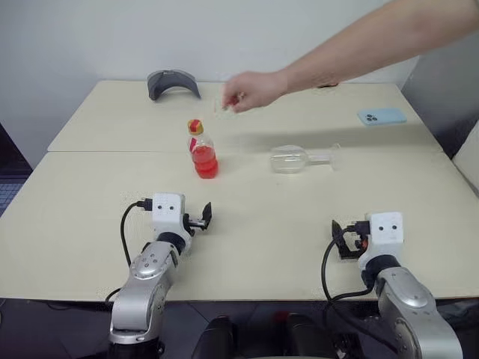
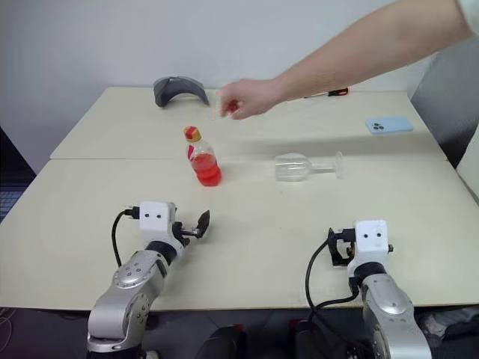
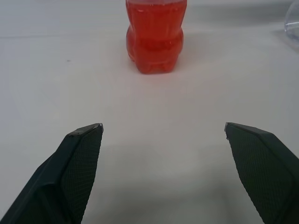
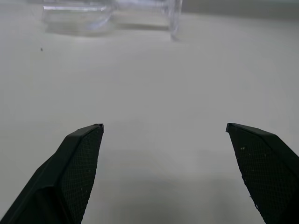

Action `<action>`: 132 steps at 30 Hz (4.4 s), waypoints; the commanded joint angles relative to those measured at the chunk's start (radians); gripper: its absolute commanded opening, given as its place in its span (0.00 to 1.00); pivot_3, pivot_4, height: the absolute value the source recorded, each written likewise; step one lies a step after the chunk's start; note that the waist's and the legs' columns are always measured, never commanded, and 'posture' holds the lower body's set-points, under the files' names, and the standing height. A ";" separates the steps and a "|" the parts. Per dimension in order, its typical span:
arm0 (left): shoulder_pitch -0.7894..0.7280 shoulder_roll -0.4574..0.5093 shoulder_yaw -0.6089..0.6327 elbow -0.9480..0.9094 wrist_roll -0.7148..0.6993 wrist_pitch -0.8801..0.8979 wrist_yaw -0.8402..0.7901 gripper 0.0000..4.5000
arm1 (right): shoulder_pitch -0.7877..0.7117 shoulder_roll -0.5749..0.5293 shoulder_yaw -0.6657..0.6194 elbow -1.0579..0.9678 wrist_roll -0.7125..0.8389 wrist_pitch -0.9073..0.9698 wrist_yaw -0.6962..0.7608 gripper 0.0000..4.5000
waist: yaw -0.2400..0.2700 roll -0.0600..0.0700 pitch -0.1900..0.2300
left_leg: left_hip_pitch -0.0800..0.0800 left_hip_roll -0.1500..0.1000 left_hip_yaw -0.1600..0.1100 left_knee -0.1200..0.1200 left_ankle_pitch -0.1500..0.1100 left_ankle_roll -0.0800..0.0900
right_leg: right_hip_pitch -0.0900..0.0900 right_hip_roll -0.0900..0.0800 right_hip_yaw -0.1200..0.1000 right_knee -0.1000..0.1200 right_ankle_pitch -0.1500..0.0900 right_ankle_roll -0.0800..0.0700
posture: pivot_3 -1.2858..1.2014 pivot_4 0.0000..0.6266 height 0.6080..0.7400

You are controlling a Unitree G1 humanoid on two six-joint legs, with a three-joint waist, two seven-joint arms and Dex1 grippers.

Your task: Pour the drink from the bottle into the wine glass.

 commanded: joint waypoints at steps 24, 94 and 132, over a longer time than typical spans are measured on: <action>-0.153 0.038 0.037 0.149 0.059 -0.201 -0.021 0.99 | -0.217 -0.334 -0.038 0.151 0.245 -0.226 0.436 1.00 | 0.002 -0.001 0.000 | 0.000 0.000 0.000 0.001 0.000 0.000 | 0.001 0.000 0.000 0.000 0.000 0.000 | 0.52 0.24 1.00; -0.787 0.008 0.044 1.276 0.069 -0.924 -0.294 0.47 | -0.522 -0.391 0.000 0.215 0.484 -0.057 0.392 1.00 | 0.003 -0.002 0.001 | -0.003 -0.002 -0.001 0.004 0.000 0.000 | -0.001 -0.001 -0.001 0.001 0.001 0.000 | 0.52 0.24 1.00; -0.782 0.057 -0.133 0.909 -0.042 -0.558 -0.814 0.46 | -1.011 -0.122 0.096 0.621 0.494 0.028 0.366 1.00 | -0.024 -0.001 0.002 | -0.006 -0.001 -0.002 0.004 0.002 -0.004 | -0.004 -0.001 -0.001 0.002 0.001 -0.001 | 0.52 0.24 1.00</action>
